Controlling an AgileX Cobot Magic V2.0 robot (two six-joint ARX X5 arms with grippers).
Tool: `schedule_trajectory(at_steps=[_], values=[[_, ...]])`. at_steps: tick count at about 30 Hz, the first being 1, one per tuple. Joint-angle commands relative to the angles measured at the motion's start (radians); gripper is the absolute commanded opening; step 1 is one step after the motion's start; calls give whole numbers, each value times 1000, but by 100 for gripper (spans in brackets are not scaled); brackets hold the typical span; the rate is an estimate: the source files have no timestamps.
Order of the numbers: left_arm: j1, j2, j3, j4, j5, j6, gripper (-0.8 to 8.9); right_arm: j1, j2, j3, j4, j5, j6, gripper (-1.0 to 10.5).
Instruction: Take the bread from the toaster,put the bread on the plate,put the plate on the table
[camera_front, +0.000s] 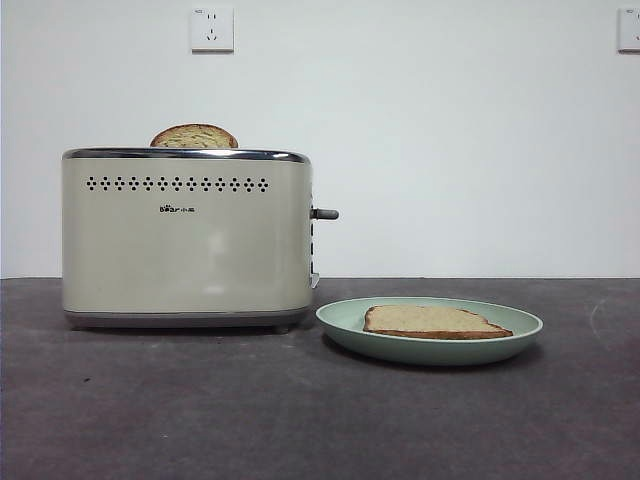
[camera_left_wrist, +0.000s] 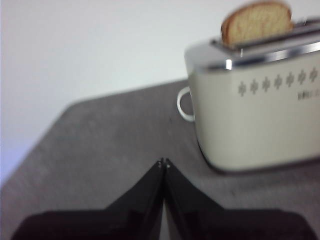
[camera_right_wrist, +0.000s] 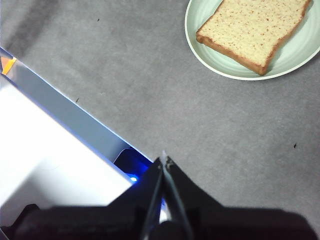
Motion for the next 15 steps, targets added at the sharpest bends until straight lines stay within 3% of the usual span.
schedule_trajectory(at_steps=[1,15], values=[[3,-33,-59,11,6,-53,-3,1,-1,-2,4,0,5,1],[3,-146,-116,-98,11,-161,-3,1,-2,-2,4,-2,5,2]])
